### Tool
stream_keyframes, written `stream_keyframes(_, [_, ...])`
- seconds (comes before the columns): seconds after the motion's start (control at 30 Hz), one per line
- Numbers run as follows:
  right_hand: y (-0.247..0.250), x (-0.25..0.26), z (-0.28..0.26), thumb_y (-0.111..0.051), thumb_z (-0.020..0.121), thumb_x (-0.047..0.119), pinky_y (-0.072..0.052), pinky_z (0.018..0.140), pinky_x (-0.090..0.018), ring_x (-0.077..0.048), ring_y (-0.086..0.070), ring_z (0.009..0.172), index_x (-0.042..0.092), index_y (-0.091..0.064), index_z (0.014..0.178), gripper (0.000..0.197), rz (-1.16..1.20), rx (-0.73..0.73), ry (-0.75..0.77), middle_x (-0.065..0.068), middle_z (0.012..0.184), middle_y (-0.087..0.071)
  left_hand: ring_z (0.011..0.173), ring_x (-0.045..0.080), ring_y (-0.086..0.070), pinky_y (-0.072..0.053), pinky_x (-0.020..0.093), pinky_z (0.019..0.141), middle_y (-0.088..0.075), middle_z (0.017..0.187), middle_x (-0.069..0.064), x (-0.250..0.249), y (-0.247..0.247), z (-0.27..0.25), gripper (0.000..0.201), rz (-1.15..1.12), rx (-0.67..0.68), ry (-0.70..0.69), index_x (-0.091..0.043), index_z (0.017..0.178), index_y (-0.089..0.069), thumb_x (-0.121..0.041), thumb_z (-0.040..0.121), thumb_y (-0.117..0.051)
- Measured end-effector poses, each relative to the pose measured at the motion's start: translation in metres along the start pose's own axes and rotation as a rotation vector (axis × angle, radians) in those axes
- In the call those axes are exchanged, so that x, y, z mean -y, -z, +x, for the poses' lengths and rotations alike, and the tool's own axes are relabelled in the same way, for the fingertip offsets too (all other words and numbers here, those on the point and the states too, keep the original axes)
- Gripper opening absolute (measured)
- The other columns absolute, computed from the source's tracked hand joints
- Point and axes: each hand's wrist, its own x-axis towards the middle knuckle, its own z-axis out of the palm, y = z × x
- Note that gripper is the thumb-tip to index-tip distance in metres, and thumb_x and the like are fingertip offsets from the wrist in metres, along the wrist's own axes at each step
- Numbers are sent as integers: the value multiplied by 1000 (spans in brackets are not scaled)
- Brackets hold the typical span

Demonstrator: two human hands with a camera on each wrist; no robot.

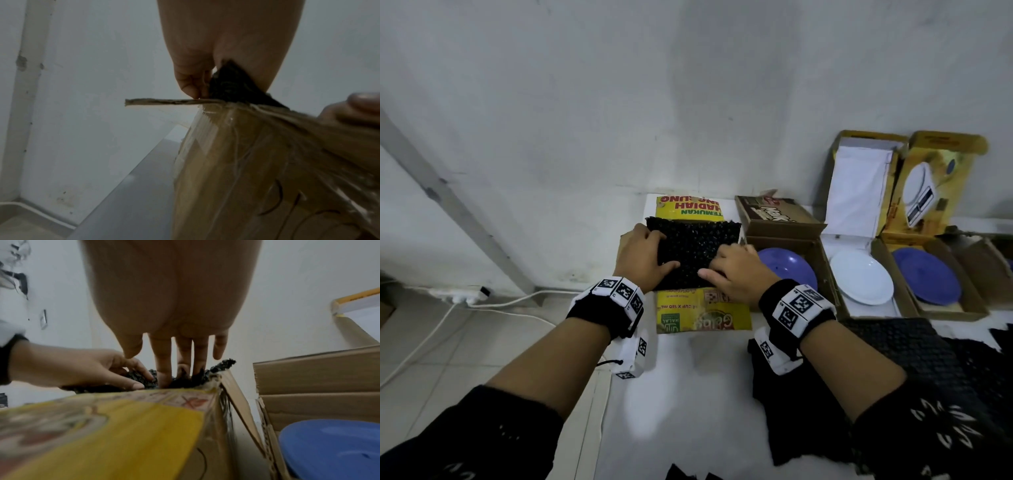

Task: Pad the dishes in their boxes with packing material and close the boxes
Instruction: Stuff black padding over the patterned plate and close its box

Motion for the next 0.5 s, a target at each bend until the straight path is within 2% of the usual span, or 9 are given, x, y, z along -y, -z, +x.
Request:
stream_keyframes(0.07, [1,1,-1,-29,100,47,-23,100,-43,-22,-49,103,15,-64,97,48,-30,36,27,-6,103,-59,112,33,-45,-42,42,100,-42,120,13,4,-1,-2,64,20,-14,-32,-11,126,-54,-46,75,-71])
stream_keyframes(0.17, [1,2,1,-20,100,48,-15,109,-49,-23,-51,110,15,-63,97,54,-25,262,-16,-10,108,-62,112,32,-41,-36,39,100,-40,120,13,5,1,-5,60,130,2,-101,-11,126,-56,-50,81,-61])
stream_keyframes(0.2, [2,0,4,-21,100,48,-17,108,-48,-25,-51,110,15,-62,96,53,-14,240,-37,-11,108,-61,113,31,-39,-34,39,101,-41,121,12,4,2,-6,61,174,17,-120,-12,127,-56,-54,82,-54])
stream_keyframes(0.27, [7,-6,16,-29,100,45,-24,102,-45,-27,-47,113,12,-63,102,47,-29,64,-73,-11,113,-55,117,31,-35,-29,39,102,-41,123,10,4,4,-7,67,249,46,-141,-15,127,-56,-57,78,-38])
stream_keyframes(0.3, [10,-9,22,-33,99,44,-25,102,-45,-27,-44,117,12,-62,109,44,-63,-4,-89,-10,118,-51,119,30,-33,-27,40,103,-41,125,8,4,5,-7,66,278,58,-147,-16,128,-55,-56,79,-36])
stream_keyframes(0.33, [12,-12,28,-36,98,43,-23,104,-45,-27,-41,122,12,-60,116,43,-108,-10,-101,-10,124,-48,121,30,-31,-26,40,104,-40,127,7,5,5,-7,63,298,72,-151,-17,129,-54,-56,83,-37])
stream_keyframes(0.4, [10,-18,40,-37,97,45,-14,111,-51,-27,-35,130,11,-54,126,47,-219,125,-102,-11,133,-44,126,29,-27,-24,42,105,-40,132,5,5,4,-7,55,323,109,-154,-19,130,-50,-54,89,-38])
stream_keyframes(0.47, [3,-21,47,-38,97,46,-4,113,-58,-25,-31,134,10,-51,130,50,-282,267,-86,-10,137,-44,128,27,-27,-22,42,105,-44,133,2,5,4,-7,62,329,139,-169,-21,128,-47,-59,84,-26])
stream_keyframes(0.5, [1,-23,47,-38,97,46,-2,112,-59,-25,-30,135,11,-52,130,50,-278,290,-80,-10,136,-45,128,27,-28,-20,43,105,-47,132,1,5,4,-7,69,323,152,-189,-21,126,-47,-63,78,-19])
